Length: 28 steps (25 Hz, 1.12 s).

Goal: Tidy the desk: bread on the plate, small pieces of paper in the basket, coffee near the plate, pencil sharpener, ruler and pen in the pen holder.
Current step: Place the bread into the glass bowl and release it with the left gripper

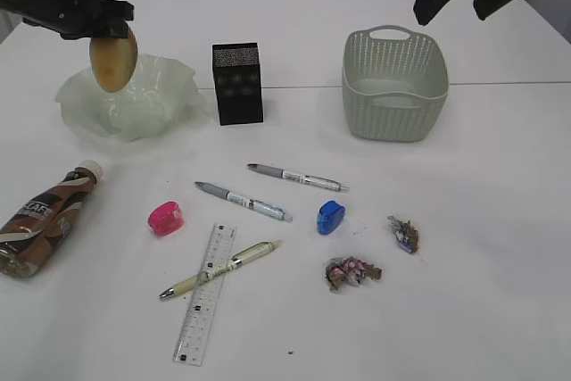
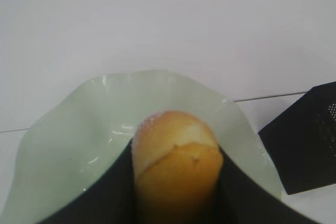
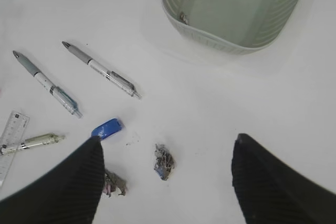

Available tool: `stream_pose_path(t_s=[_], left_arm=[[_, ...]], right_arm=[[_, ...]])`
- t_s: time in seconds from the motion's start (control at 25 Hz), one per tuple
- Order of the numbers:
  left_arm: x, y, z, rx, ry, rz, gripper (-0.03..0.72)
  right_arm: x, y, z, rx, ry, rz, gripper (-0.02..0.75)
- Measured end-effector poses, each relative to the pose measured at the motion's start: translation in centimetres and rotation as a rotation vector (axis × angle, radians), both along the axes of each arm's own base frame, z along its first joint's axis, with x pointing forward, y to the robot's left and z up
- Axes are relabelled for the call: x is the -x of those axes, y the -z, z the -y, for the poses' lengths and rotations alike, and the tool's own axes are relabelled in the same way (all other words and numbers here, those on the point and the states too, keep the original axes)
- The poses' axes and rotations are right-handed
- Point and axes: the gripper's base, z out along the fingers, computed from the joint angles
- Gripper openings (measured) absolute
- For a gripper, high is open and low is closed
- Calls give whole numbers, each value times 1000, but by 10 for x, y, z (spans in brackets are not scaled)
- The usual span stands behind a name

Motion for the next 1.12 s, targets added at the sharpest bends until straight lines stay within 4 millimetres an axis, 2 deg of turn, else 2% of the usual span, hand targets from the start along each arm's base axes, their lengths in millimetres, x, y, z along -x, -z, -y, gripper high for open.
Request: stream_pose_path(t_s=[0.16,0.4,0.48,0.8,0.96,1.12], left_arm=[[-2,11,-1,-23,6,-16,281],[-4,21,-1,-36,10,-34,463],[-4,21,-1,-38,10,-34,503],[-4,20,-1,-46,13,-32,534],[-5,25,-1,-45,12,-41,583],[-5,26,-1,-43,14,-49,600]], right_arm=[[0,0,0,-7,4,-2,552],[1,0,-2,-29,3,-7,552],[1,0,-3,-41,1,-10,552],[1,-1,-4,-53,8,-12,552],[1,-1,-4,-58,17,-14,552],[1,-1,-4,-59,19,-14,552]])
